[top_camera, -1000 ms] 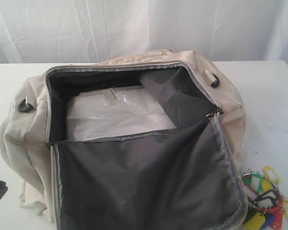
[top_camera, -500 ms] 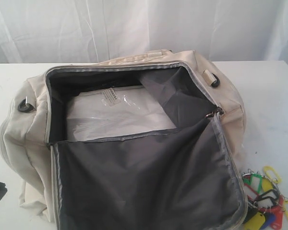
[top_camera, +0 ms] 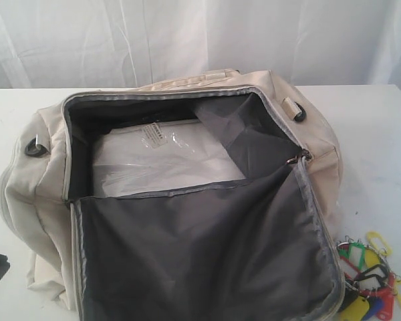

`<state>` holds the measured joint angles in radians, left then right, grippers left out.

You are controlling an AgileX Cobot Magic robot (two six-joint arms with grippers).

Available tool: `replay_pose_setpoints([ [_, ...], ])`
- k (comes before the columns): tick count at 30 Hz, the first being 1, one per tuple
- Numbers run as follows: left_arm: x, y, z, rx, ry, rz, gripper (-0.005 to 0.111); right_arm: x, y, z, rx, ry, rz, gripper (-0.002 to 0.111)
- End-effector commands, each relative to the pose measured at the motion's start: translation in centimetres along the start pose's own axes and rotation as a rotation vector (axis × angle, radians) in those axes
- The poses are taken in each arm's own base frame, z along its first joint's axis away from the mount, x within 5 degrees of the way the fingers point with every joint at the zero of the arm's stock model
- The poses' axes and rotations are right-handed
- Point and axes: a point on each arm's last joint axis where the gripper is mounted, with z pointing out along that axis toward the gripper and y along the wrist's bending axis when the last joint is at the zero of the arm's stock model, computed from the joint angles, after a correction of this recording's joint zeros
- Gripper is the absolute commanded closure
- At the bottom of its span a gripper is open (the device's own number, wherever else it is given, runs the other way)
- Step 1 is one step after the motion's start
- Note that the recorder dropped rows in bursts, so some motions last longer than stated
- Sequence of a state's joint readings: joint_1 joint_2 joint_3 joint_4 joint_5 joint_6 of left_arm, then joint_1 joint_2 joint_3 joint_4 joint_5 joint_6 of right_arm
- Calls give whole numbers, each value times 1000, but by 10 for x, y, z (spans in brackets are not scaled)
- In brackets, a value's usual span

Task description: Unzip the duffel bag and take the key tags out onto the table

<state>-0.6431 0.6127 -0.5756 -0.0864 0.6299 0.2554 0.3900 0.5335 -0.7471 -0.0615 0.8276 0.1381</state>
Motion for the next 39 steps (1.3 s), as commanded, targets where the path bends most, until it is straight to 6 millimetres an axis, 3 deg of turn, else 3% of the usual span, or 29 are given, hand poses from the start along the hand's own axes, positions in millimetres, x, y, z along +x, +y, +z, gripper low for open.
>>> replay_pose_setpoints([
  [1, 3, -2, -2, 6, -2, -1, 107, 1, 0, -1, -1, -6, 4, 108],
  [8, 9, 8, -16, -109, -53, -91, 107, 1, 0, -1, -1, -6, 4, 108],
  [15, 21, 12, -44, -332, -154, -202, 107, 1, 0, -1, -1, -6, 4, 108],
  [25, 46, -27, -91, -700, -419, -230, 107, 1, 0, -1, -1, -6, 4, 108],
  [39, 46, -26, -91, -720, -409, -240, 107, 1, 0, -1, 0, -4, 4, 108],
])
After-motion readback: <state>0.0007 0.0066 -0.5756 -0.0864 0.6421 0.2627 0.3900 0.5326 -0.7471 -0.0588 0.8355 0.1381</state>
